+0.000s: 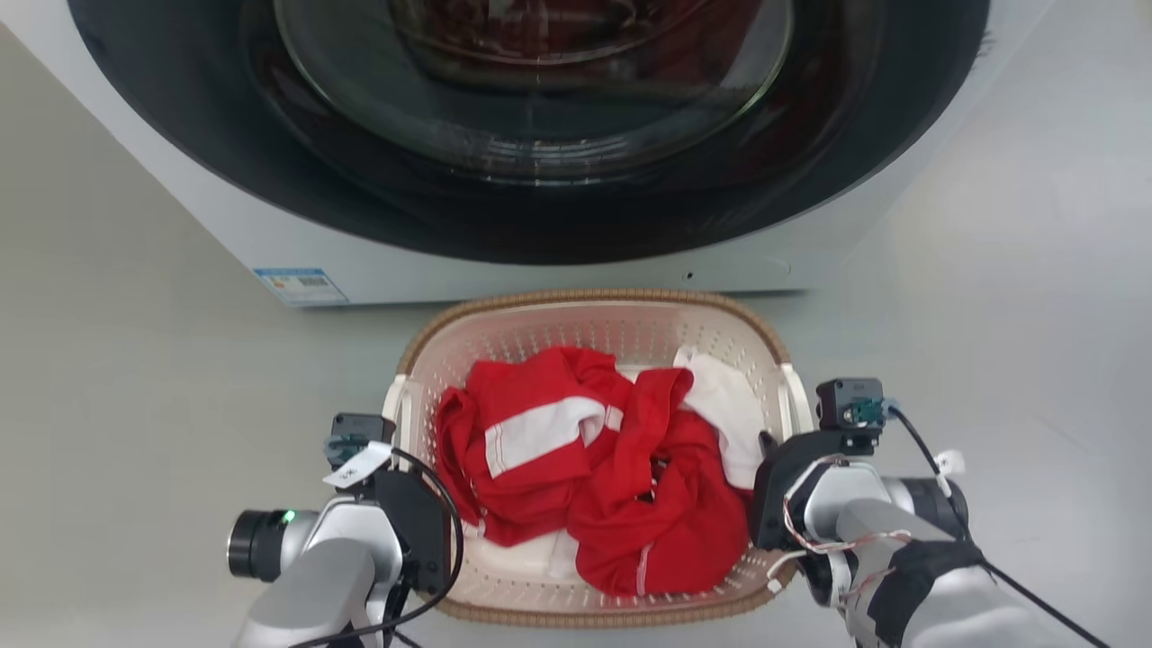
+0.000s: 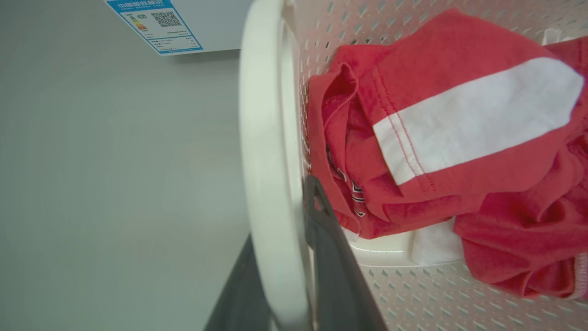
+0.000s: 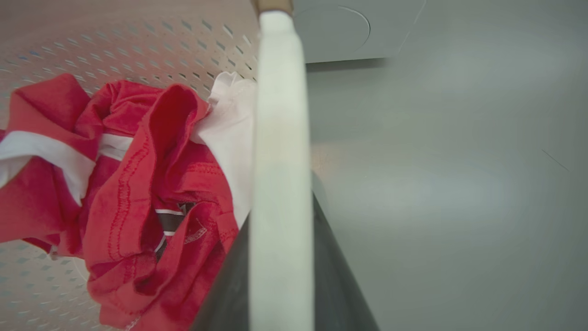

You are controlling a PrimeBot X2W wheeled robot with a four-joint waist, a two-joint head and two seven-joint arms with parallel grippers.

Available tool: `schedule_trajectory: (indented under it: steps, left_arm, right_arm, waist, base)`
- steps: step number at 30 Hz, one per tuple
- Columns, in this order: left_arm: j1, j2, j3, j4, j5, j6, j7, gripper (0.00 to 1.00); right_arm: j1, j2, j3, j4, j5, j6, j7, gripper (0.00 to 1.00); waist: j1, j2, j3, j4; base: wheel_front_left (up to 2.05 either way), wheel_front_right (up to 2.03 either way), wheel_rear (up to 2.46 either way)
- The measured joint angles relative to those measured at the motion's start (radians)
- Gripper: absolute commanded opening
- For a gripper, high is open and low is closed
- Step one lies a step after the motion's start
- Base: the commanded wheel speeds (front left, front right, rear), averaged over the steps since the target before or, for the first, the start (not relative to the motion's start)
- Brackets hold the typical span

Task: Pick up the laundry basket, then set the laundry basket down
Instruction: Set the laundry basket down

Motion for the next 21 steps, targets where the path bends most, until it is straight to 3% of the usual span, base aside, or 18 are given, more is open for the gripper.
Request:
schedule_trajectory:
  steps: [21]
  left_arm:
    - [-0.18, -0.01, 0.004, -0.013, 0.017, 0.001, -0.038, 0.0]
  right_arm:
    - [-0.199, -0.015, -0.002, 0.068, -0.049, 0.004, -0.057, 0.0]
  waist:
    - [0.0, 0.0001, 0.309, 0.045]
  base:
    - [0.0, 0.0, 0.0]
